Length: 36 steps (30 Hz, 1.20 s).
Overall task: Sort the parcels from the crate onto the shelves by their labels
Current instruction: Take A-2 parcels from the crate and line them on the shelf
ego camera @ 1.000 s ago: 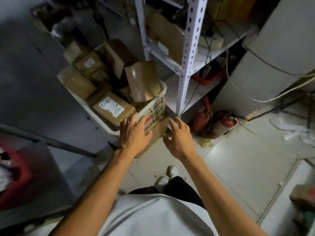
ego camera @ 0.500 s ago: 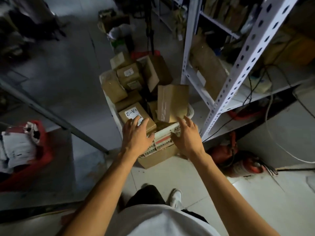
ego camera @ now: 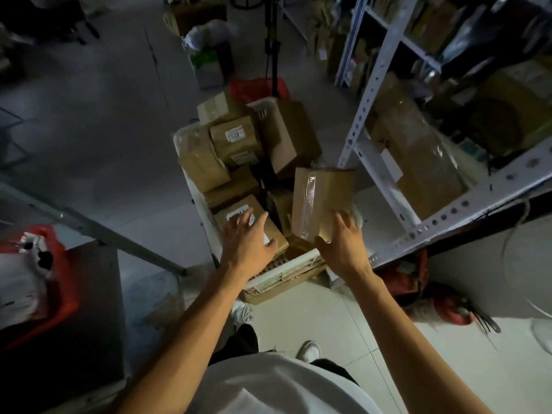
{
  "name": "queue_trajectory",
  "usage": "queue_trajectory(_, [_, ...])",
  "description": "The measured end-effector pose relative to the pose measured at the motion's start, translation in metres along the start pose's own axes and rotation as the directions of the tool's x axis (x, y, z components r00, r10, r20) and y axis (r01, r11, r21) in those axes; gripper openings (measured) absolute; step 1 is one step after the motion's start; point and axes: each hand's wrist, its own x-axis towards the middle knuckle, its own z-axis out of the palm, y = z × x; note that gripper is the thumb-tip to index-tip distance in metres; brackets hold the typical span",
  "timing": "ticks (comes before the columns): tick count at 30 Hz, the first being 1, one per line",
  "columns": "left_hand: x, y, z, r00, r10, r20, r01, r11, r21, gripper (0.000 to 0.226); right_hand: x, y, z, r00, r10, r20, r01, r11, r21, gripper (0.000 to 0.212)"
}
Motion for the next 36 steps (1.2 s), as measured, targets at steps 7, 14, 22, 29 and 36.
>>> queue_trajectory(7, [0.067, 0.015, -0.001, 0.980, 0.160, 0.116, -0.151, 0.985, -0.080, 0.079, 0.023, -0.008, 0.010, 0.981, 0.194, -0.032, -0.193, 0.981, 0.030, 0.071])
queue_trajectory(14, [0.108, 0.054, 0.034, 0.977, 0.095, 0.191, -0.054, 0.976, -0.210, 0.119, 0.030, 0.012, 0.002, 0.955, 0.292, -0.044, -0.289, 0.955, 0.072, 0.066])
queue_trajectory(22, [0.135, 0.091, 0.041, 0.952, -0.135, 0.276, 0.259, 0.836, -0.484, 0.139, 0.047, 0.043, -0.017, 0.955, 0.297, 0.029, -0.298, 0.946, 0.127, 0.059])
queue_trajectory(29, [0.137, 0.064, 0.002, 0.935, -0.306, 0.180, 0.355, 0.789, -0.502, 0.124, 0.080, 0.034, -0.012, 0.979, 0.130, 0.155, -0.168, 0.950, 0.263, 0.041])
queue_trajectory(36, [0.096, 0.004, -0.009, 0.902, -0.426, 0.069, 0.410, 0.797, -0.443, 0.119, 0.091, -0.035, 0.020, 0.942, -0.029, 0.334, -0.126, 0.892, 0.433, 0.053])
